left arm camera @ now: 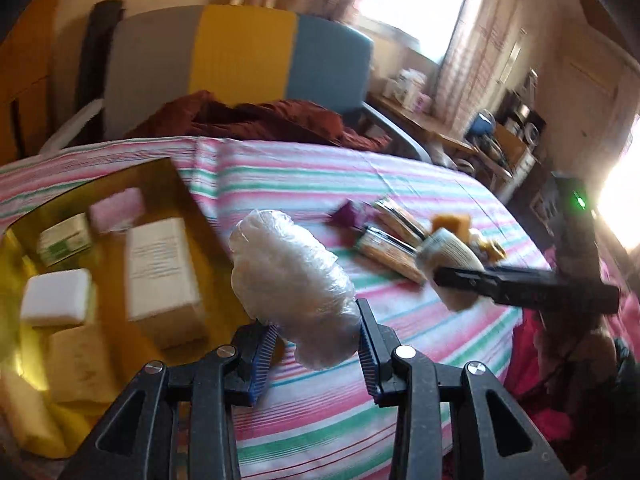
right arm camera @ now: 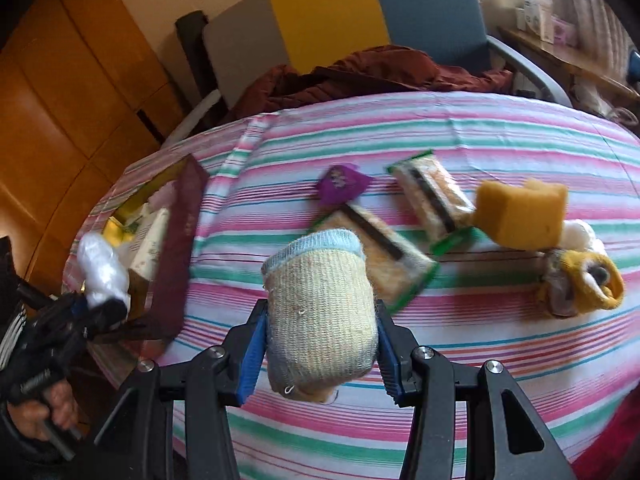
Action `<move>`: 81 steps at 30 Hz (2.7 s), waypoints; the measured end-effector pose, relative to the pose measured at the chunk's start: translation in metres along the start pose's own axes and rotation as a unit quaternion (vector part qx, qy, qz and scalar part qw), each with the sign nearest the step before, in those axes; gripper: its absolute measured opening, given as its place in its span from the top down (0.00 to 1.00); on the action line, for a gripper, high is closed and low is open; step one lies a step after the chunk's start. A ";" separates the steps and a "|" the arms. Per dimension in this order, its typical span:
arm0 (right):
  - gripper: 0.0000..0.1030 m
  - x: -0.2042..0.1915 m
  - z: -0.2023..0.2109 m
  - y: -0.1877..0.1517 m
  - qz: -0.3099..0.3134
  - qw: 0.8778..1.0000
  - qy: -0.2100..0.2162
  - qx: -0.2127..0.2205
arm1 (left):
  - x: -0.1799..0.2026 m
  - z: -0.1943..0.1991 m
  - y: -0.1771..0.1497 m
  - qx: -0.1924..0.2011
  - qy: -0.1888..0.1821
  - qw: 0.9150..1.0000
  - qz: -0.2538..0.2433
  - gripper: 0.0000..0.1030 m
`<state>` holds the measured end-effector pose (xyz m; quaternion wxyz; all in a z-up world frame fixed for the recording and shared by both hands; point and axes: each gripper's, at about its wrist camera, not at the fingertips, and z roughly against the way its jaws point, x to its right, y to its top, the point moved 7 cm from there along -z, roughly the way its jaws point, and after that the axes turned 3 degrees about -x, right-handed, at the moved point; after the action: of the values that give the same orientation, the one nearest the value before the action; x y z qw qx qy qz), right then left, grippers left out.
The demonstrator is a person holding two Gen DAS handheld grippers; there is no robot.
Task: Organize objects
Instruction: 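Carry both items to the tray and release the bag and sock, then move both open grippers back from the tray to the pile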
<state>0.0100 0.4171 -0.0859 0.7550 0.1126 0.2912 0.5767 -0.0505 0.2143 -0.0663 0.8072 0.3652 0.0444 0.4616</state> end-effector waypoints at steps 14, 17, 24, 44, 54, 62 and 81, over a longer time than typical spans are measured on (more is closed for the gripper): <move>0.52 -0.178 -0.038 -0.005 0.131 0.984 0.121 -0.026 | -0.139 0.073 -0.004 0.066 0.080 0.985 0.141 0.63; 0.52 -0.206 -0.046 -0.007 0.153 0.978 0.136 -0.035 | -0.157 0.083 -0.009 0.071 0.089 0.982 0.151 0.63; 0.51 -0.249 -0.069 -0.012 0.189 0.969 0.145 -0.058 | -0.171 0.084 -0.005 0.075 0.078 0.980 0.168 0.63; 0.29 -0.249 -0.080 -0.028 0.176 0.971 0.142 -0.073 | -0.170 0.025 0.043 0.028 0.069 0.982 0.171 0.53; 0.12 -0.242 -0.065 -0.027 0.172 0.976 0.122 -0.046 | -0.161 0.052 0.009 0.039 0.129 0.982 0.134 0.53; 0.03 -0.238 -0.057 -0.024 0.174 0.980 0.097 -0.026 | -0.152 0.068 -0.005 0.046 0.163 0.978 0.119 0.53; 0.00 -0.184 -0.037 -0.004 0.115 0.992 0.039 0.014 | -0.118 0.071 -0.015 0.038 0.147 0.985 0.088 0.53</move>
<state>-0.0387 0.2378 -0.0609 0.6698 0.1336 0.3138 0.6596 -0.0782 0.0793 -0.0551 0.7341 0.3261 0.1475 0.5770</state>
